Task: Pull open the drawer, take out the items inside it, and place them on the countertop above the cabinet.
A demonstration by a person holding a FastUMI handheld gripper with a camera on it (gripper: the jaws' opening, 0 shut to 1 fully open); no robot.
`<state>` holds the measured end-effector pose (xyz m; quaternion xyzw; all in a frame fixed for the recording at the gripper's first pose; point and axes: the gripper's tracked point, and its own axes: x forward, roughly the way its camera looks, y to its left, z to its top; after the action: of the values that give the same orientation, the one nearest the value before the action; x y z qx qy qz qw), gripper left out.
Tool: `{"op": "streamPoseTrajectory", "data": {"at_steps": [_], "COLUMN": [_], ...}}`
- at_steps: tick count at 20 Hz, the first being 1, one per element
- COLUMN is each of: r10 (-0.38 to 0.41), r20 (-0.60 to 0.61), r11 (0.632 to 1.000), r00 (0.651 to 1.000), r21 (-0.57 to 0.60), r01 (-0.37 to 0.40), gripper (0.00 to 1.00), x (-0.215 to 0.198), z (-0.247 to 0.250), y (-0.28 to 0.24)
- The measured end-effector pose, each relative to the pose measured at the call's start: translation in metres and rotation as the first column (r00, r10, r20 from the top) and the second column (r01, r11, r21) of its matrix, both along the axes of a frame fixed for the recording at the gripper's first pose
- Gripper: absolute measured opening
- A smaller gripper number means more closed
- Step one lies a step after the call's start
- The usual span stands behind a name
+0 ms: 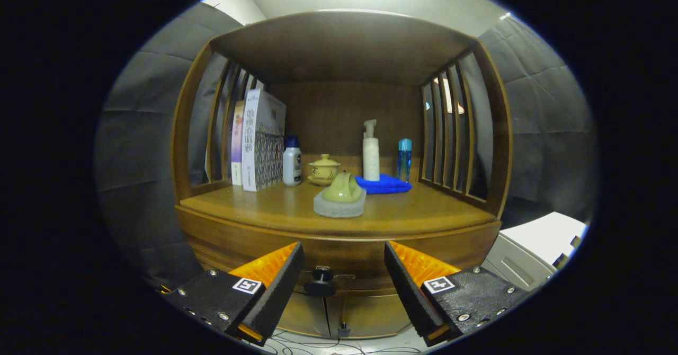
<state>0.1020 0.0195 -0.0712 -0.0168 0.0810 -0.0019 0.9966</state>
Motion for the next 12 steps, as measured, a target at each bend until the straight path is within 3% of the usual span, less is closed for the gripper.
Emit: {"op": "streamPoseTrajectory", "data": {"at_steps": [6,12], "r10": [-0.030,-0.038], "r20": [0.053,0.064], "r11": [1.000,0.998], "r00": [0.998,0.997], "r21": [0.004,-0.044], "r01": [0.030,0.040], "gripper": [0.95,0.95], "x": [-0.045,-0.082], "z": [0.074,0.106], "y": [-0.009,-0.006]}}
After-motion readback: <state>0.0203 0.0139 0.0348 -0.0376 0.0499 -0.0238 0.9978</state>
